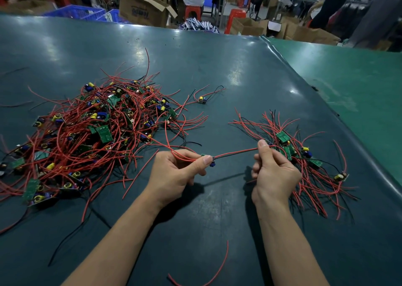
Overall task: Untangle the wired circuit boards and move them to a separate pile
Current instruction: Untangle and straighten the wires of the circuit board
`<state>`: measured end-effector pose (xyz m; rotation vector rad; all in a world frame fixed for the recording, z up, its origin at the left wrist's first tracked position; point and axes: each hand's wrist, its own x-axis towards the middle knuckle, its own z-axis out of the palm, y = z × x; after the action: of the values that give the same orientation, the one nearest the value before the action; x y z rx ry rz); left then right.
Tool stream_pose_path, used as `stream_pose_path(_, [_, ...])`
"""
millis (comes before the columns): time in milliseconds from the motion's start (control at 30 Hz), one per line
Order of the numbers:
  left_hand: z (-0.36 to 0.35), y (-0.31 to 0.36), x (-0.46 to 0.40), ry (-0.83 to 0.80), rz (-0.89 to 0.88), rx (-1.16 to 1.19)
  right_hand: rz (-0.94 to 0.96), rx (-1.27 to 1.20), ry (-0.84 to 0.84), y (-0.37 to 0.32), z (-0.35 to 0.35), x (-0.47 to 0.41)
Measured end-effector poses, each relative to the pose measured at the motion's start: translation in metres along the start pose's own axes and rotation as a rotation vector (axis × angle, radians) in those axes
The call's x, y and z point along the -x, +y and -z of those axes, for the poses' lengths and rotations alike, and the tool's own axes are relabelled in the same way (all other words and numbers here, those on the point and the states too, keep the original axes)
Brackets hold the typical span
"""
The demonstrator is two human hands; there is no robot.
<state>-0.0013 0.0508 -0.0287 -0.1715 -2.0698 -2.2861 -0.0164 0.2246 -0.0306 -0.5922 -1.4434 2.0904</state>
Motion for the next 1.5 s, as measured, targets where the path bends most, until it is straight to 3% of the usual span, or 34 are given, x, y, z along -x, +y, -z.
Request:
stream_pose_path(333, [0.002, -0.001, -0.001, 0.030, 0.010, 0.006, 0.054, 0.090, -0.099, 0.003, 0.003, -0.002])
stream_pose_path(467, [0.002, -0.003, -0.002, 0.005, 0.012, 0.004, -0.267, 0.027, -0.525, 0.005, -0.005, 0.013])
stream_pose_path(567, [0.002, -0.003, -0.001, -0.016, 0.002, -0.012, -0.275, 0.121, -0.688, 0.008, -0.008, 0.023])
stream_pose_path(833, [0.001, -0.004, -0.002, 0.022, -0.012, -0.005, -0.138, -0.075, -0.187, 0.001, -0.002, 0.001])
stream_pose_path(933, [0.000, -0.006, -0.001, 0.018, -0.045, -0.042, -0.094, -0.065, -0.078, 0.001, 0.001, -0.002])
stream_pose_path(1133, [-0.001, -0.014, 0.000, 0.221, -0.232, -0.275, -0.023, 0.006, 0.011, 0.007, 0.006, -0.008])
stream_pose_path(1233, [0.002, -0.016, -0.003, 0.328, -0.325, -0.242, 0.036, 0.140, -0.045, 0.010, 0.003, -0.007])
stream_pose_path(1333, [0.011, -0.017, -0.009, 0.432, -0.527, -0.314, 0.158, 0.380, -0.181, 0.011, 0.000, 0.003])
stream_pose_path(1500, [0.014, -0.020, -0.012, 0.415, -0.646, -0.440, 0.019, 0.186, -0.660, 0.007, -0.012, 0.036])
